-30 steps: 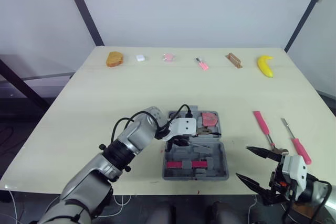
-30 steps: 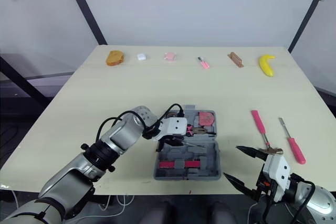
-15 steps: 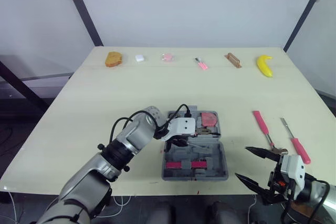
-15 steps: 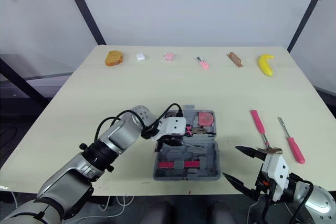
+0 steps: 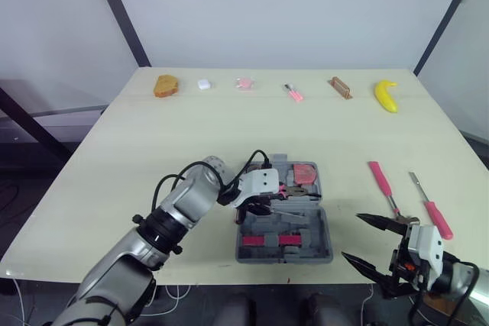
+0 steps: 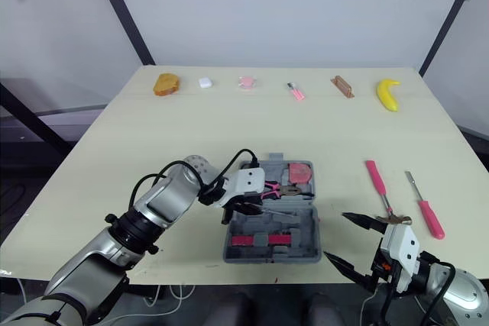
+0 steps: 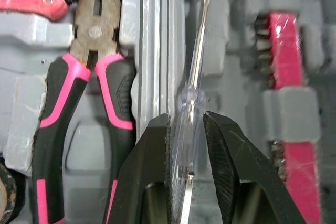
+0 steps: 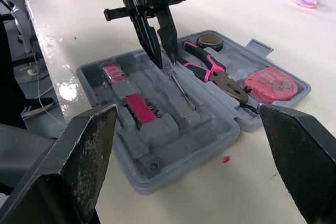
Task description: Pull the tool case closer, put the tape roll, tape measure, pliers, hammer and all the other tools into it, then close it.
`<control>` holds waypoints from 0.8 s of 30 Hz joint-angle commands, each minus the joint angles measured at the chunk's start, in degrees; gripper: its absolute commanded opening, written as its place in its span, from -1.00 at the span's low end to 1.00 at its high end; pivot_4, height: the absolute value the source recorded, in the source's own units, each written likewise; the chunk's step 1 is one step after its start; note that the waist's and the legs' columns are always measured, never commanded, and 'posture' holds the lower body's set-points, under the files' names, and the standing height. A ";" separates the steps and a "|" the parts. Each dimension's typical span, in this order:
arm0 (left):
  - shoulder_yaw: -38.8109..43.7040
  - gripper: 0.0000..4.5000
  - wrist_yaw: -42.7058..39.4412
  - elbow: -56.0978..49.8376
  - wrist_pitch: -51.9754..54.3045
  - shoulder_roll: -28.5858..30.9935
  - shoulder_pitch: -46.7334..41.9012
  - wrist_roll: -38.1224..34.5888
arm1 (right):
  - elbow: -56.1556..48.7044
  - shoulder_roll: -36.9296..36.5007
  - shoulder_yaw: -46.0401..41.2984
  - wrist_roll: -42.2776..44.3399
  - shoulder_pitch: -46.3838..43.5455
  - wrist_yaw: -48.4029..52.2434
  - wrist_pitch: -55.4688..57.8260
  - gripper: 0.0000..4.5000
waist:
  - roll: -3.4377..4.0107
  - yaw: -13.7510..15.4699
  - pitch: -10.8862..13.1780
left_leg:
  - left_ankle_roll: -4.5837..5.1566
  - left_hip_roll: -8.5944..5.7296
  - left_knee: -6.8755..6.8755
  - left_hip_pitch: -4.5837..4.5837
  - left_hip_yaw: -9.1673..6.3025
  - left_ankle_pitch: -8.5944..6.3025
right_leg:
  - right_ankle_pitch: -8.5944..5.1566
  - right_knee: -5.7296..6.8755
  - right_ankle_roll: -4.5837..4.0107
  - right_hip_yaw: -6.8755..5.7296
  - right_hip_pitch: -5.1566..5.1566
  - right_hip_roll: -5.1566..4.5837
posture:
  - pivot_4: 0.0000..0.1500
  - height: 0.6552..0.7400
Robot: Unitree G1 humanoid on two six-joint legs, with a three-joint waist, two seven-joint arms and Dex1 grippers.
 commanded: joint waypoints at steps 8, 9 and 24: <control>3.01 -0.53 0.56 -4.05 3.37 0.73 -1.70 -4.02 | -0.86 -0.45 0.52 0.00 -0.34 -0.10 -0.77 1.00 | 0.00 0.00 0.00 | 0.00 0.00 0.00 0.00 0.00 0.00 | 0.00 0.00 0.00 0.00 0.00 0.00 | 1.00 1.00; 3.62 -0.53 0.51 -4.26 3.98 0.75 -1.85 -4.83 | -0.98 -0.37 0.69 -0.15 -0.38 -0.29 -0.73 1.00 | 0.00 0.00 0.00 | 0.00 0.00 0.00 0.00 0.00 0.00 | 0.00 0.00 0.00 0.00 0.00 0.00 | 1.00 1.00; 15.99 -0.53 -6.78 9.97 -17.57 -1.88 3.76 -20.83 | -1.95 -0.40 0.72 1.65 -1.19 -1.99 0.13 1.00 | -0.01 0.11 0.01 | 0.00 0.01 0.00 0.01 0.03 0.00 | 0.00 0.00 -0.01 0.01 -0.02 -0.01 | 1.00 1.00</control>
